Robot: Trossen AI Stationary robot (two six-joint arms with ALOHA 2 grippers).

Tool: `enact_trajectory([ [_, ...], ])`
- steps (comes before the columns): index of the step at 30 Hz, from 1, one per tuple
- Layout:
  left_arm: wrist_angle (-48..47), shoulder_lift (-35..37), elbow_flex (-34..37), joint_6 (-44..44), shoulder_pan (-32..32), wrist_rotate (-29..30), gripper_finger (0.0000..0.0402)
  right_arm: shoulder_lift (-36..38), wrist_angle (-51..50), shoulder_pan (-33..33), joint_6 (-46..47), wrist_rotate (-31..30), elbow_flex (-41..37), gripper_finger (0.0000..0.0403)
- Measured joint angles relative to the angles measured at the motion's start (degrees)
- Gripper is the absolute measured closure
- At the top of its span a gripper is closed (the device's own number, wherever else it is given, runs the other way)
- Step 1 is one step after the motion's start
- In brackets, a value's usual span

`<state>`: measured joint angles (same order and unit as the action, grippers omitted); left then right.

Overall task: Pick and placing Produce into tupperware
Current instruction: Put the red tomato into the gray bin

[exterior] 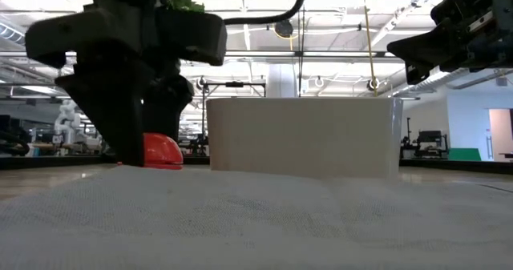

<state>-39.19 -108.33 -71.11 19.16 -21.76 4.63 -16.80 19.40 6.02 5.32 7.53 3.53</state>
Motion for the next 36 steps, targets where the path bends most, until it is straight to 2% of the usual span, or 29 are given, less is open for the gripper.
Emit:
enact_trajectory([
  [18, 2.99, 0.0, 2.56, -1.08, 0.68, 1.33, 0.0054, 0.0, 0.01, 0.0, -0.02, 0.0, 0.0, 0.0403],
  [21, 2.96, 0.0, 2.56, -1.5, 0.71, 0.65, 0.0076, 0.0, 0.02, 0.0, -0.01, 0.0, 0.0, 0.0403],
  [29, 2.88, 0.04, 2.52, -1.25, 0.68, -0.09, 0.017, 0.0, 0.02, 0.0, -0.02, 0.0, -0.01, 0.0403],
  [34, 0.95, 0.04, 1.24, -1.32, 0.7, -0.14, 0.0171, 0.0, 0.02, 0.0, -0.02, 0.0, 0.0, 0.0403],
  [36, 0.07, 0.04, 0.6, -2.03, 0.7, -0.14, 0.0155, 0.0, 0.0, 0.0, -0.02, 0.0, -0.01, 0.0403],
])
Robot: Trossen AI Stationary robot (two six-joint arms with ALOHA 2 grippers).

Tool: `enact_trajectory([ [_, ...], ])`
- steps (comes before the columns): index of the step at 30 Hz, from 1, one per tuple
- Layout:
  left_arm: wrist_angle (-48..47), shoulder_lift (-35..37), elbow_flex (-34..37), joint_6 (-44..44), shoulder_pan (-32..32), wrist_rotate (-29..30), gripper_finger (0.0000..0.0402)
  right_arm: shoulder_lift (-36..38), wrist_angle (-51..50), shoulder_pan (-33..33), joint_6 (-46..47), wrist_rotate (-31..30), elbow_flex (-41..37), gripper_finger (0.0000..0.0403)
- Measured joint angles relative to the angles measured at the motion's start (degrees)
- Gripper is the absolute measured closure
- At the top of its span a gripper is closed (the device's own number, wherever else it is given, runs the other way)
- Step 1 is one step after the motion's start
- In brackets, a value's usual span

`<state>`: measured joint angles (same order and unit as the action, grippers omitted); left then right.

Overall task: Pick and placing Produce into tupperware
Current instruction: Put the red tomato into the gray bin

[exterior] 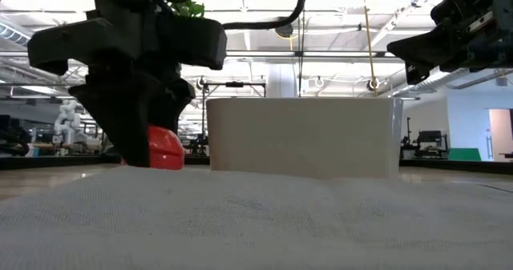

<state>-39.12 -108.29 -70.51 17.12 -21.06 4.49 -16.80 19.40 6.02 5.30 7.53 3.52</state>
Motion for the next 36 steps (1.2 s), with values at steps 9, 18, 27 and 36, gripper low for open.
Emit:
enact_trajectory([
  [9, -8.04, 1.68, -5.47, -3.17, 0.66, 0.35, 0.014, 0.02, 0.02, 0.0, 0.0, 0.0, 0.0, 0.0403],
  [18, -16.98, 2.32, -13.71, -7.28, 2.36, 1.59, 0.0166, 0.02, 0.09, 0.0, 0.02, 0.0, 0.0, 0.0403],
  [27, -25.29, 2.3, -23.41, -12.08, 4.17, 1.96, 0.015, 0.02, 0.2, 0.0, 0.02, 0.0, -0.01, 0.0403],
  [36, -28.52, 2.27, -32.32, -18.08, 6.83, 2.19, 0.0153, 0.02, 0.26, 0.0, 0.02, 0.0, -0.01, 0.0403],
])
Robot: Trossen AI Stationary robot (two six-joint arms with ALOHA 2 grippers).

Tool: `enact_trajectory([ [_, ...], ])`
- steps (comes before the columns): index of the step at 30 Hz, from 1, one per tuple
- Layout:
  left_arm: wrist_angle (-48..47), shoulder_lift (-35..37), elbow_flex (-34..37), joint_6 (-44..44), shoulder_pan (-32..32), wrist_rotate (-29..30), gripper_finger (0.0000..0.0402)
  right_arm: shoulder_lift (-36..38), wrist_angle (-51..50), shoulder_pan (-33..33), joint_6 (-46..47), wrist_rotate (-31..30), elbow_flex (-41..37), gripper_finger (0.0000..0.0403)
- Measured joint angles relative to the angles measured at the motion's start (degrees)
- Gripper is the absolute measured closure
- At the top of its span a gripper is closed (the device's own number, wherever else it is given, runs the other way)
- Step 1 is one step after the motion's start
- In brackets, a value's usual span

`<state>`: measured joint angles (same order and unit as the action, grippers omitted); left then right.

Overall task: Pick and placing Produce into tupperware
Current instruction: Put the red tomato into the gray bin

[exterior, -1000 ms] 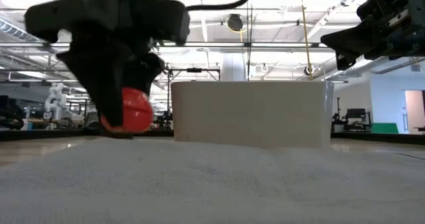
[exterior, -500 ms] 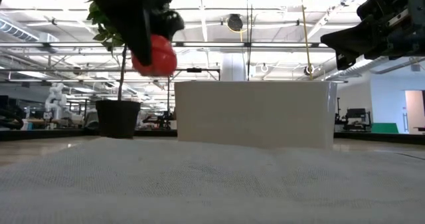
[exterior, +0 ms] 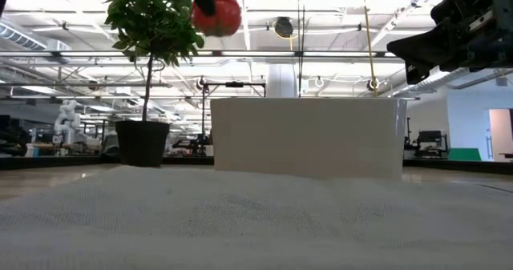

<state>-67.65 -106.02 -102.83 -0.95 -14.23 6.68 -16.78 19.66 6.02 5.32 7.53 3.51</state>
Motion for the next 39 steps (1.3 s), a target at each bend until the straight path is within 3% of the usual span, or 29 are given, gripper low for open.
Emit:
enact_trajectory([
  [20, -1.88, 0.0, -2.4, -2.36, 3.65, 2.21, 0.0148, 0.0, -0.17, 0.0, 0.0, 0.02, 0.0, 0.0403],
  [39, 19.84, -4.33, -2.43, -9.53, 9.12, -2.26, 0.0147, -0.02, -0.17, -0.02, -0.39, 0.02, 0.01, 0.0403],
])
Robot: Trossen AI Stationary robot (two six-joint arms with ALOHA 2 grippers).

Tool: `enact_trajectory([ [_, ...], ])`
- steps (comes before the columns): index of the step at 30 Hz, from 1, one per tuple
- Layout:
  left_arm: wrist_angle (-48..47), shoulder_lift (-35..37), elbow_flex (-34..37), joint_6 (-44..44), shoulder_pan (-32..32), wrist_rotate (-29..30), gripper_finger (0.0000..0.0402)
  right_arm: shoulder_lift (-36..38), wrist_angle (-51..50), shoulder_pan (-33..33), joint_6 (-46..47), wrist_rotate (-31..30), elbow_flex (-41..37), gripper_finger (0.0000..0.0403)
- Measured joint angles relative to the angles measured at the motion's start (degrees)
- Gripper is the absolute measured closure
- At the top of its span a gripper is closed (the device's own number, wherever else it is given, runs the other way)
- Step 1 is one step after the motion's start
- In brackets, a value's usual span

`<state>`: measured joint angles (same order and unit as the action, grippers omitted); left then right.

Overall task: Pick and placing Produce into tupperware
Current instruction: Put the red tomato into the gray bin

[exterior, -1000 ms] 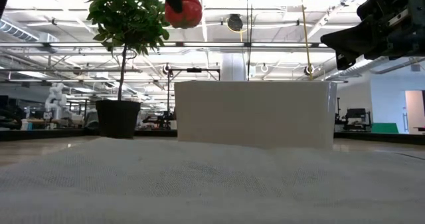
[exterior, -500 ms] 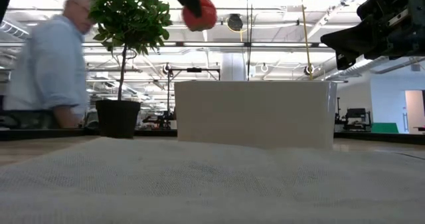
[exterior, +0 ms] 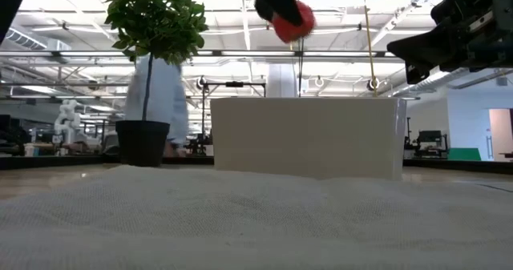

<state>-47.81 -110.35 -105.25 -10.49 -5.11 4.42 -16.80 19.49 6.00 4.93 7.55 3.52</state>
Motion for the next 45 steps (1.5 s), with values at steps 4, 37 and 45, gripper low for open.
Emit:
enact_trajectory([
  [4, 1.56, -4.3, 0.07, -2.01, 0.64, -3.36, 0.0147, -0.26, 0.39, 0.0, -0.01, 0.0, 0.0, 0.0403],
  [37, 17.19, -17.44, 0.07, -6.9, 2.97, -12.86, 0.0147, -0.96, 0.42, 0.0, 0.01, 0.02, -0.01, 0.0403],
  [45, 16.54, -18.17, 0.07, -6.91, 3.66, -17.4, 0.0147, -0.96, 0.36, 0.0, 0.0, 0.02, -0.01, 0.0403],
])
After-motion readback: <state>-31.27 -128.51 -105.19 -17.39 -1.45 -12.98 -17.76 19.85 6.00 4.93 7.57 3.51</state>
